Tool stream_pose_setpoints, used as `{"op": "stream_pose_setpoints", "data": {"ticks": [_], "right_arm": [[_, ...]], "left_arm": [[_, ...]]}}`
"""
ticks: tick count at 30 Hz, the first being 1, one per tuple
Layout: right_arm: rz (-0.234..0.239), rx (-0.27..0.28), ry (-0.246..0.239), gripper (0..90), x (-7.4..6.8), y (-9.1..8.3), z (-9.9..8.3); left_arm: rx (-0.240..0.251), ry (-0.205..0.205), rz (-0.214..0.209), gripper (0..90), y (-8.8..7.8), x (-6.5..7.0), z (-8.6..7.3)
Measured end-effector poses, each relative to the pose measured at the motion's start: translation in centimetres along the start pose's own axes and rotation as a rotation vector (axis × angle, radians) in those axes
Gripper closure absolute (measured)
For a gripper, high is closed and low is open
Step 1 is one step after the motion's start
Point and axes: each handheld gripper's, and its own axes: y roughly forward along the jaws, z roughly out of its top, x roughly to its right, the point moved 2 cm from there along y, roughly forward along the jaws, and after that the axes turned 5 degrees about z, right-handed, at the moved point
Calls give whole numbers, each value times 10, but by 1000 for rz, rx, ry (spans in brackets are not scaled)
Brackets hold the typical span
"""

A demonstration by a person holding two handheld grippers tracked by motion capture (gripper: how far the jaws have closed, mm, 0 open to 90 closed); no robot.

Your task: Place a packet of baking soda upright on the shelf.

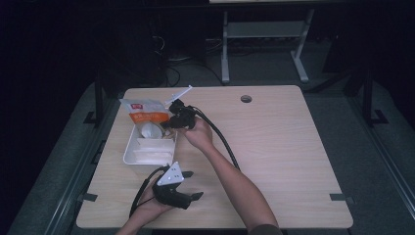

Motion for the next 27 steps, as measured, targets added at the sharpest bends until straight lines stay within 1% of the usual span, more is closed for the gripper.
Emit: {"op": "stream_pose_setpoints", "data": {"ticks": [4, 7, 14, 15, 17, 18, 20, 22, 24, 25, 27], "right_arm": [[8, -9, 21, 890, 4, 2, -5], [13, -2, 37, 892, 6, 2, -9], [24, 8, 47, 891, 9, 3, -15], [24, 7, 49, 886, 8, 3, -14], [16, -1, 45, 814, 7, 3, -13], [17, -3, 37, 806, 7, 2, -13], [21, 10, 40, 794, 6, 0, -11], [34, 36, 41, 796, 6, -4, -10], [30, 52, 39, 821, 4, -8, -7], [24, 57, 28, 845, 4, -9, -7], [21, 52, 27, 878, 3, -10, -6]], "left_arm": [[-2, 0, 3, 229, 0, -1, 0], [-2, 1, 4, 229, 0, -1, 0], [-7, 6, 4, 229, 1, 0, 0], [-6, 6, 4, 229, 1, 0, 0], [-7, 6, 3, 229, 2, 0, 0], [-7, 7, 3, 229, 2, 0, 0], [-7, 7, 3, 228, 2, 1, 0], [-7, 7, 3, 228, 2, 1, 0], [-8, 7, 4, 227, 2, 0, 0], [-9, 6, 4, 227, 2, 0, 0], [-10, 5, 5, 226, 2, 0, 0]]}}
